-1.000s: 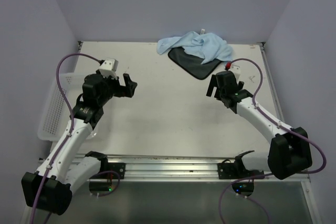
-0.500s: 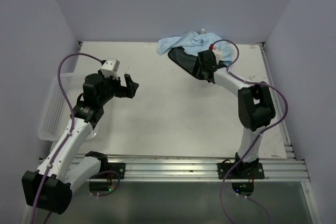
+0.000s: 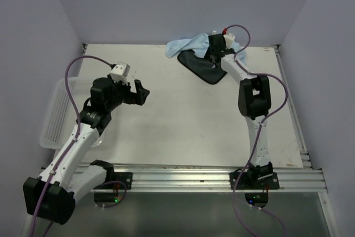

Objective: Roll the towels
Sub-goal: Grab a towel with the right arm

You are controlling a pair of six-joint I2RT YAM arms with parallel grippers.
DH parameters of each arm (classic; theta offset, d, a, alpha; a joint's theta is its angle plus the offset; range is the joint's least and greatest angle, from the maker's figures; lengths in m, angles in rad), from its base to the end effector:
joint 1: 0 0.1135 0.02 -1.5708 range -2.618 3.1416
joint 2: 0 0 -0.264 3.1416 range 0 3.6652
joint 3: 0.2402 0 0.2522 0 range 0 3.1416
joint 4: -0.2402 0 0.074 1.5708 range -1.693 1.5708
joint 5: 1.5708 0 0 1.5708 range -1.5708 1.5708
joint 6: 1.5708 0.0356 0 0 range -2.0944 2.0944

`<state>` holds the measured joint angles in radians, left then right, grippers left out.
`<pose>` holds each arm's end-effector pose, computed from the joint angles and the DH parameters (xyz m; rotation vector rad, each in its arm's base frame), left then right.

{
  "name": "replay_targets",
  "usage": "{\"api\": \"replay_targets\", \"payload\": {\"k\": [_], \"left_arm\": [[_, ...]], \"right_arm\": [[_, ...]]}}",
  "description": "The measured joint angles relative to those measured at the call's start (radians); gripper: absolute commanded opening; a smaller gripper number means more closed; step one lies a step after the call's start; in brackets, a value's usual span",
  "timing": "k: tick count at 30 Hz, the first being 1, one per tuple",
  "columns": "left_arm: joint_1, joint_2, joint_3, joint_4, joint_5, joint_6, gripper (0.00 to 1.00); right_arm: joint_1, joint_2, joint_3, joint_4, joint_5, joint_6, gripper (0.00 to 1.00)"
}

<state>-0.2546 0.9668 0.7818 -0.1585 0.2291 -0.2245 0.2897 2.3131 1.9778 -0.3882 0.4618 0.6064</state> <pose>0.2149 -0.0643 0.3081 0.1860 1.9334 -0.5399 0.5114 0.1359 0.2140 0.5754 2.1290 -0.0363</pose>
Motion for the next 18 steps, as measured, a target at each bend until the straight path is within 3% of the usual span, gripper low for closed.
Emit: {"api": "replay_targets", "payload": {"k": [5, 9, 10, 11, 12, 14, 15, 18], "left_arm": [[-0.004, 0.004, 0.0, 0.0, 0.0, 0.0, 1.0], [-0.004, 0.018, 0.0, 0.0, 0.003, 0.0, 1.0], [-0.004, 0.02, 0.0, 0.0, 0.003, 0.0, 1.0], [-0.004, 0.022, 0.0, 0.0, 0.003, 0.0, 1.0], [-0.004, 0.023, 0.0, 0.0, 0.003, 0.0, 1.0], [-0.004, 0.023, 0.0, 0.0, 0.002, 0.0, 1.0], [-0.004, 0.023, 0.0, 0.0, 0.002, 0.001, 1.0], [-0.004, 0.023, 0.0, -0.003, -0.003, 0.002, 1.0]], "right_arm": [[-0.032, 0.103, 0.098, -0.025, -0.001, -0.008, 0.66], [-0.05, 0.166, 0.152, -0.047, -0.012, -0.011, 0.54], [-0.054, 0.175, 0.156, -0.048, -0.013, -0.013, 0.42], [-0.056, 0.183, 0.157, -0.049, -0.014, -0.02, 0.37], [-0.059, 0.189, 0.159, -0.05, -0.018, -0.023, 0.21], [-0.061, 0.2, 0.171, -0.052, -0.033, -0.036, 0.12], [-0.061, 0.201, 0.176, -0.053, -0.037, -0.04, 0.01], [-0.061, 0.201, 0.196, -0.05, -0.052, -0.056, 0.0]]}}
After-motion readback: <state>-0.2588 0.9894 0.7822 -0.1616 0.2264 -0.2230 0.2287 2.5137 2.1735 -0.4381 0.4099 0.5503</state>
